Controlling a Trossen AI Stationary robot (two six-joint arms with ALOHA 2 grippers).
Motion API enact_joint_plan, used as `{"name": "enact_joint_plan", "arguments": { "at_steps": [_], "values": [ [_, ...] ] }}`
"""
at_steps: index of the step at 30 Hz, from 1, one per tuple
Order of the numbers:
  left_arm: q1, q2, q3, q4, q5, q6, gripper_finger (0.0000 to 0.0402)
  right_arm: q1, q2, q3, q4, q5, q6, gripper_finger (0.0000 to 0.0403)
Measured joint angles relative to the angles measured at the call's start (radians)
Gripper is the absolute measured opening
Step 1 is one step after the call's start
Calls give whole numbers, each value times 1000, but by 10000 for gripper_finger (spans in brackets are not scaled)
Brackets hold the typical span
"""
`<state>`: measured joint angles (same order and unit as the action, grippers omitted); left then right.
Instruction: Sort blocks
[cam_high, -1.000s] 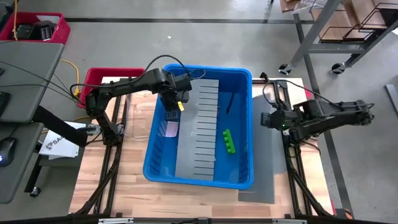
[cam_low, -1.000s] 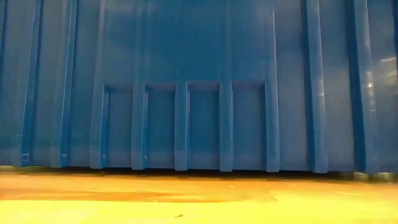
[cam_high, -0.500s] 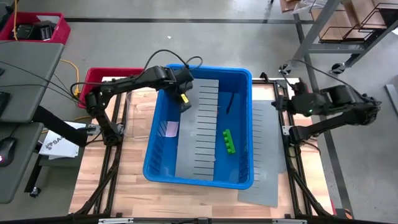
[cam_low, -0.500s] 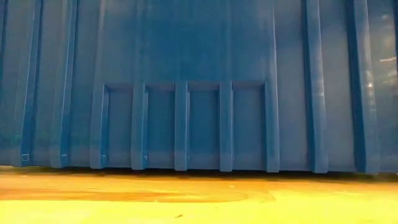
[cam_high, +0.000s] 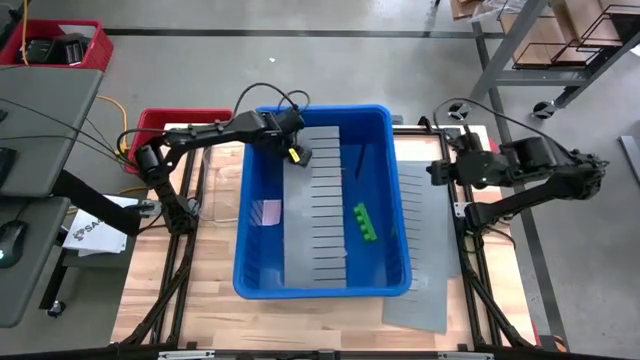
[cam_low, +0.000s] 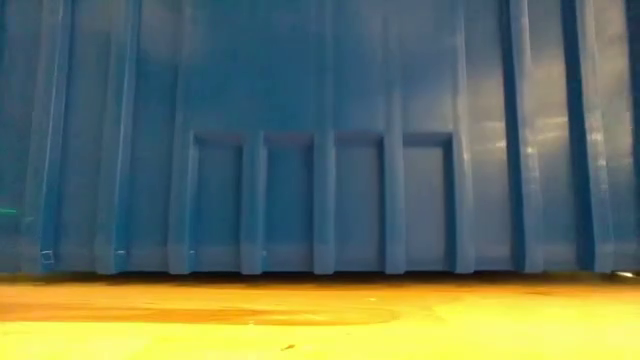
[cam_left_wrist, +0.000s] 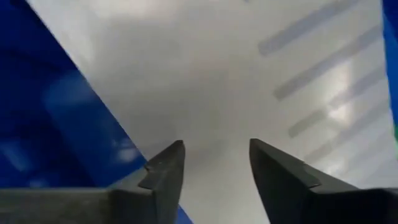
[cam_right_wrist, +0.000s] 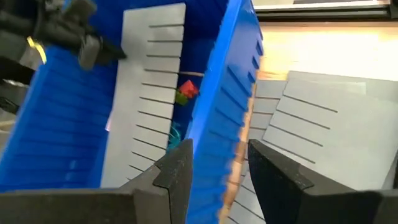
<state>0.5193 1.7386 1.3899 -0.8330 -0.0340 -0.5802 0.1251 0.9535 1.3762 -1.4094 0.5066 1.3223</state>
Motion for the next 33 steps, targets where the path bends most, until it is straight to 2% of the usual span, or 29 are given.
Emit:
{"name": "enact_joint_plan", "arguments": {
  "at_steps": [6,11,14,16,26,33],
  "values": [
    [5,-1,4,-76,-130,-92,217,0,24,0,0,-10,-40,145],
    [3,-4,24,-199,-237,-115,223,0,21,0,0,-9,-40,145],
    [5,-3,24,-241,-268,-149,223,0,20,0,0,-9,-41,145],
    [10,4,24,-246,-261,-158,223,0,21,0,1,-9,-41,145],
    [56,73,24,-231,-85,-346,223,0,21,-1,13,-9,-48,145],
    [76,68,22,-116,22,-436,223,0,21,-1,43,-9,-93,145]
  ]
}}
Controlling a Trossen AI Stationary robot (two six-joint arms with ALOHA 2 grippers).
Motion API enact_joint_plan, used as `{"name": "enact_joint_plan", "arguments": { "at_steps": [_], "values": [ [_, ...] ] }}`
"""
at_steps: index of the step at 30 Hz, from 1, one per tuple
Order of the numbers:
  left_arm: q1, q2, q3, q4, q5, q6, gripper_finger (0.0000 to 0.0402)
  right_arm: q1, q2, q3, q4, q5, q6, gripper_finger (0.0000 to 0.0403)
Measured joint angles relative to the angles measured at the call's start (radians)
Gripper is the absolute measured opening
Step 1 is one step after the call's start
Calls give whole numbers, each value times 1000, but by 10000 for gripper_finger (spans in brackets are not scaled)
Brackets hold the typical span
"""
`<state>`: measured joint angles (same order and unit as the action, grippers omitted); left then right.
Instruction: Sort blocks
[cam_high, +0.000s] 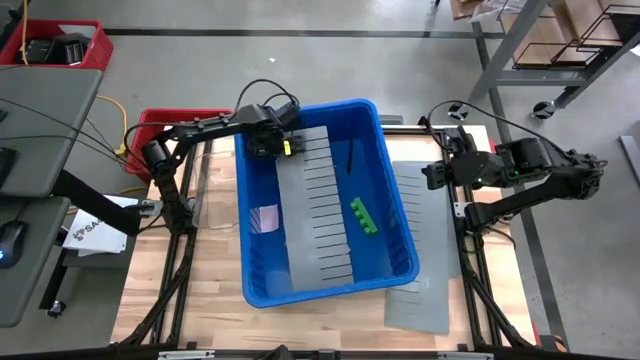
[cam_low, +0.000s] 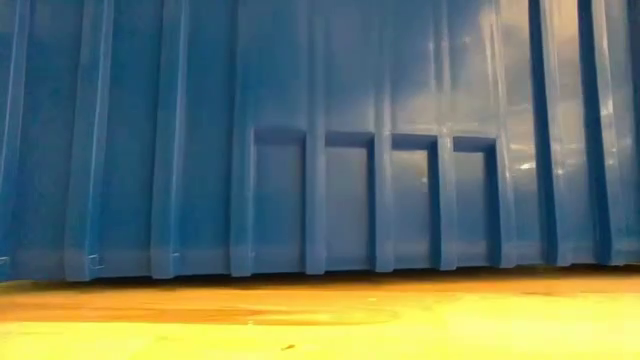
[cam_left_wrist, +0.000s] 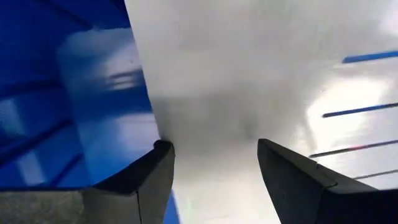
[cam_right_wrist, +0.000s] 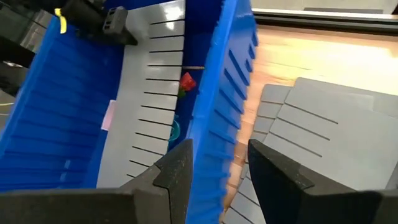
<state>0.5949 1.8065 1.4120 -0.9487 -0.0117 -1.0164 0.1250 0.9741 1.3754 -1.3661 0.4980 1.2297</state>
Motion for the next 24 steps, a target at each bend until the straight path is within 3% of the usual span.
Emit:
{"name": "enact_joint_plan", "arguments": {
  "at_steps": [8,13,19,24],
  "values": [
    [10,-3,0,258,158,-23,223,0,0,0,64,0,-35,145],
    [11,-30,0,485,244,53,223,0,2,0,274,0,-191,145],
    [21,-166,1,452,162,367,223,-23,100,0,619,-98,-389,145],
    [20,-378,1,421,89,572,223,-124,277,0,803,-217,-442,142]
  ]
}}
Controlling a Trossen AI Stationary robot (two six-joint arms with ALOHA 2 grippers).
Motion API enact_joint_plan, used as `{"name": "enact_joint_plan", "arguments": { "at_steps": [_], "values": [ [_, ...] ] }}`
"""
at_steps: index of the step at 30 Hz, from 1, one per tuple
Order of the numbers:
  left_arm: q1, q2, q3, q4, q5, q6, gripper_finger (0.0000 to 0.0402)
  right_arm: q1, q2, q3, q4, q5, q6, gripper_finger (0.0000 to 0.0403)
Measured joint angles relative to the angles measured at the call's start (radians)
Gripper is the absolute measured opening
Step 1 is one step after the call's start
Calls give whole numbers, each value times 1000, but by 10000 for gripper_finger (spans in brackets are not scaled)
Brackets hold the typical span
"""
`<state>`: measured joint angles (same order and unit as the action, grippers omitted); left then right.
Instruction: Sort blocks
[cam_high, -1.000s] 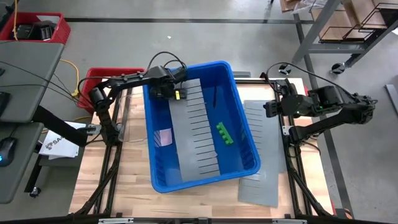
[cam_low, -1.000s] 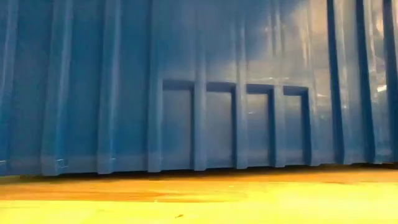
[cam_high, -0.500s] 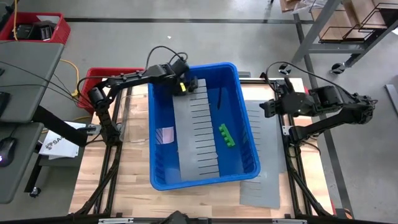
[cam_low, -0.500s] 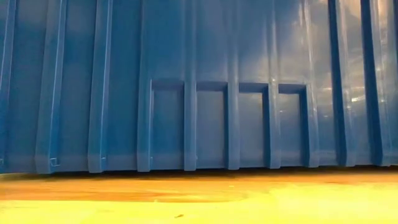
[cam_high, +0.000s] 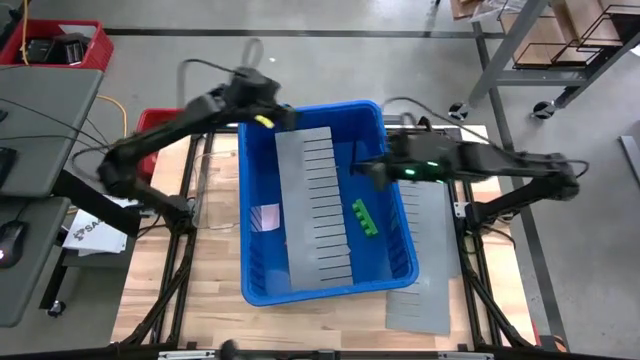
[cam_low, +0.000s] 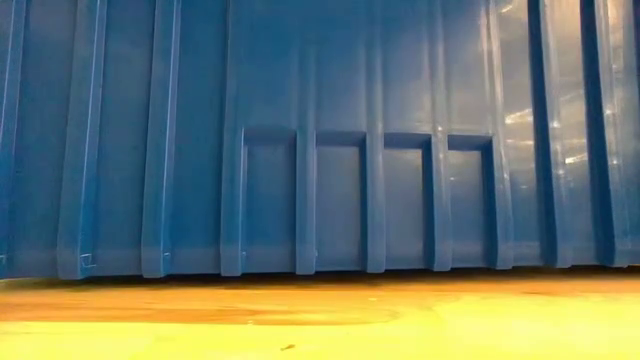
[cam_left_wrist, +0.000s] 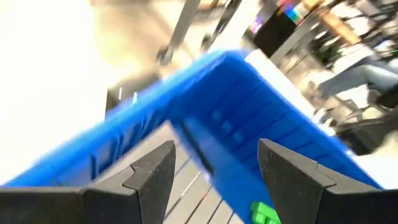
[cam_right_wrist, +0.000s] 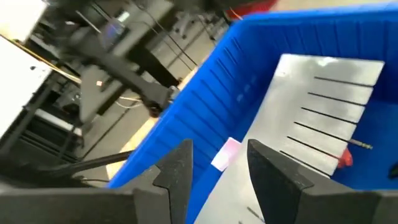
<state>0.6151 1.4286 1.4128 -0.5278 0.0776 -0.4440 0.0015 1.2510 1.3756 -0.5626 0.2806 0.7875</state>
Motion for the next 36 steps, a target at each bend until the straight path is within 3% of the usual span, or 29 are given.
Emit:
{"name": "enact_joint_plan", "arguments": {
  "at_steps": [4,8,12,15,21,25,29,36],
  "values": [
    [-2,-191,1,-45,-30,94,214,-114,142,46,10,-152,34,135],
    [-15,-346,3,-335,-188,97,153,-205,255,115,11,-271,38,133],
    [-17,-424,2,-709,-280,30,35,-261,350,202,-58,-268,23,128],
    [-28,-442,-16,-882,-314,-25,14,-295,430,268,-176,-226,9,107],
    [-67,-453,-131,-898,-273,-81,3,-332,602,355,-248,-231,-102,32],
    [-104,-453,-220,-849,-174,-97,1,-337,676,424,-274,-278,-258,12],
    [-149,-454,-316,-846,-143,-126,1,-337,713,464,-349,-227,-323,41],
    [-218,-454,-437,-807,-113,-158,1,-335,718,403,-357,-141,-234,161]
  ]
}}
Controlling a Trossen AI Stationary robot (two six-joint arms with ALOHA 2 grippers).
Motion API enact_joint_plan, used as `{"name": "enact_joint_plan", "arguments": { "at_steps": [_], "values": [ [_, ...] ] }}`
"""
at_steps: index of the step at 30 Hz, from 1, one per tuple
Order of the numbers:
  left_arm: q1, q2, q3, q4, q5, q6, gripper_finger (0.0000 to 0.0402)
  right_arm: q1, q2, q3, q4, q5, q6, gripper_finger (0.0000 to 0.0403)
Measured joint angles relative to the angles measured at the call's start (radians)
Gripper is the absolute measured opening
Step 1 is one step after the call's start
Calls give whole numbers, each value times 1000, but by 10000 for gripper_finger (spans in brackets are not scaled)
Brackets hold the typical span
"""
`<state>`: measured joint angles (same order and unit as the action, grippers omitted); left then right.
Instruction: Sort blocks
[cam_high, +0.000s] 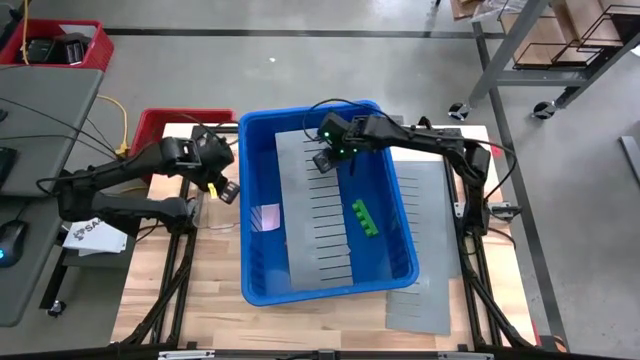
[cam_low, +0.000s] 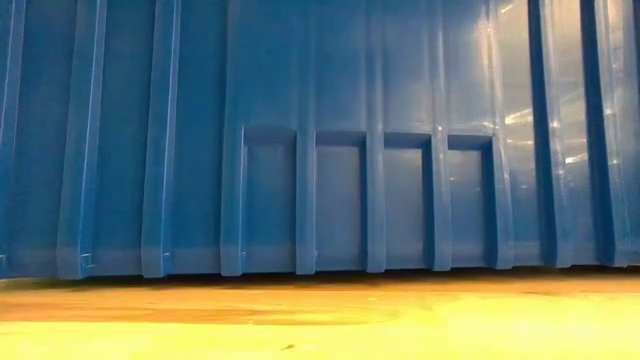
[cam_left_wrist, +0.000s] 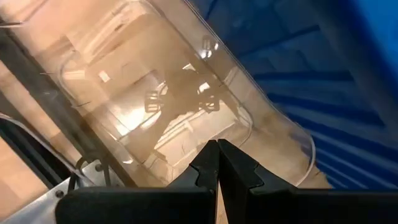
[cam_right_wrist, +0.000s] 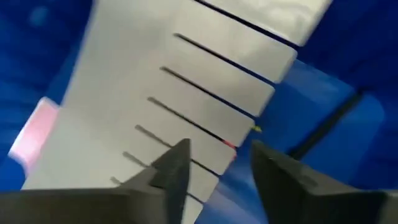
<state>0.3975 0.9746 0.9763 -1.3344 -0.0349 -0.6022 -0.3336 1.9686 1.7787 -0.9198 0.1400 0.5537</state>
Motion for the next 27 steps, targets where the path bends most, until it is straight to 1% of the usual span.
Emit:
{"name": "enact_joint_plan", "arguments": {
  "at_steps": [2,5,7,10,14,17,21,25,27],
  "values": [
    [-13,1,-14,16,0,-6,1,1,0,-18,4,41,104,194],
    [-25,2,-29,64,1,-21,0,-9,0,-48,8,48,307,228],
    [-30,2,-34,89,4,-27,0,-20,0,-68,10,23,419,238],
    [-33,2,-34,145,5,-41,0,-30,0,-102,20,-1,517,240],
    [-33,2,-34,192,10,-42,0,-31,0,-155,99,-45,523,241],
    [-33,2,-34,205,10,-42,0,-31,6,-194,199,-71,527,241],
    [-33,2,-34,205,11,-42,0,-31,15,-238,239,-62,530,241],
    [-33,3,-34,205,11,-42,0,-31,15,-285,257,-39,596,241],
    [-33,2,-33,209,10,-40,0,-31,15,-306,298,-46,592,241]
  ]
}}
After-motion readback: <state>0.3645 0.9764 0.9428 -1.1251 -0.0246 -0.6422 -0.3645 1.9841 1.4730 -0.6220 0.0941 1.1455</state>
